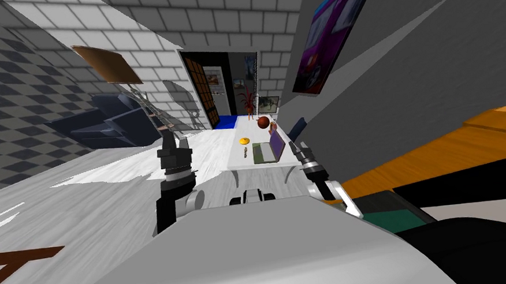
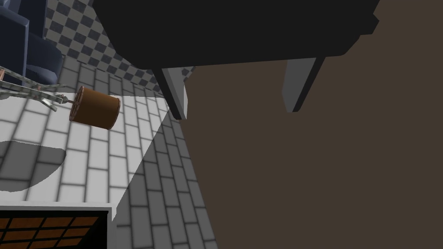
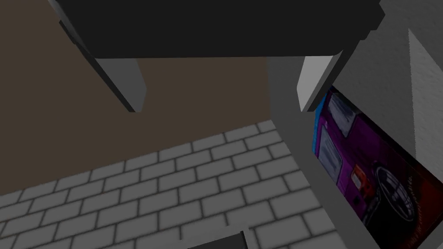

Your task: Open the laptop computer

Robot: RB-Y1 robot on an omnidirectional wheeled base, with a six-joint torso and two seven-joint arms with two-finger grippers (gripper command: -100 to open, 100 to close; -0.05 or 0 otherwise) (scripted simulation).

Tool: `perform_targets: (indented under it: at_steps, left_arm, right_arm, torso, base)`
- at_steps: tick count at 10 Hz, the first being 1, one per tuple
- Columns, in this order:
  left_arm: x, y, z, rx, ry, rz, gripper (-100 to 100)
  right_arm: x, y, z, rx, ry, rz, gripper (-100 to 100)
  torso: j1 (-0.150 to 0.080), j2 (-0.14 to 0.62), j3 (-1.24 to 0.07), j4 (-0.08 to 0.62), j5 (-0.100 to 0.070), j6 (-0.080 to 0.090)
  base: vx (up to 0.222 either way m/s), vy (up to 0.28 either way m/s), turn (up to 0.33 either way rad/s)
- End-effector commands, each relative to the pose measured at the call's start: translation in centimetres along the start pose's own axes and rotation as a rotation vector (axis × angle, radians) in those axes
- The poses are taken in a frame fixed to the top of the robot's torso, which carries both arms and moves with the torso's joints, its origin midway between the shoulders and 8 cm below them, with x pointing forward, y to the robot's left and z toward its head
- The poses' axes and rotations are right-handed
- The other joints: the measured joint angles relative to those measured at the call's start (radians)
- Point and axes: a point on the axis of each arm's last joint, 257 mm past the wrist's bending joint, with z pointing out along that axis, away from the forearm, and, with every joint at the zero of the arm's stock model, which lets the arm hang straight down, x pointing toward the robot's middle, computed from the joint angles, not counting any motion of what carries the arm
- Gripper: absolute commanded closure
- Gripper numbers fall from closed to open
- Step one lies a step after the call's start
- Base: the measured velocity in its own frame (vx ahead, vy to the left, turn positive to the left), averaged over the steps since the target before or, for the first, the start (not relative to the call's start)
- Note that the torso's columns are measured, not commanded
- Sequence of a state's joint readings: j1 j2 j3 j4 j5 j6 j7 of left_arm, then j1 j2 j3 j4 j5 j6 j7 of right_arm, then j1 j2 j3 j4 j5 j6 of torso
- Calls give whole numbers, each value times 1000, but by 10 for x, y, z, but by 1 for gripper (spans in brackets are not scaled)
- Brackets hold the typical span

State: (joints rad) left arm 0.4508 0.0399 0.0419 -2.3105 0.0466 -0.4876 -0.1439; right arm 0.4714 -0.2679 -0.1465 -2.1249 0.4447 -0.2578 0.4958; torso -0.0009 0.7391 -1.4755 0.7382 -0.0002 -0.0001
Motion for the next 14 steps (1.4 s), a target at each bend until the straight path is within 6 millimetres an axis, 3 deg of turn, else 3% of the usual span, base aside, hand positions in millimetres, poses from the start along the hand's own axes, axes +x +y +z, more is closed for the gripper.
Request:
perform_targets:
  at_steps: [1,3,4,8,14]
  left_arm:
    - [0,0,0,0,0,0,0]
    - [0,0,0,0,0,0,0]
    - [0,0,0,0,0,0,0]
    - [0,0,0,0,0,0,0]
    - [0,0,0,0,0,0,0]
  right_arm:
    - [18,-24,-4,36,68,-185,-100]
    - [30,-45,-7,58,124,-330,-100]
    - [30,-45,-7,57,125,-343,-100]
    - [49,-91,-16,91,240,-644,-100]
    - [57,-153,-29,116,384,-1057,-100]
  torso:
    - [0,-1,0,0,0,0]
    - [1,-1,-1,0,0,0]
    - [1,-2,-1,0,0,0]
    - [3,-1,-1,0,1,0]
    - [-1,-1,-1,0,0,0]
  base:
    - [59,125,-12]
    - [63,127,-11]
    - [39,78,-5]
    - [49,100,-10]
    - [57,109,-9]
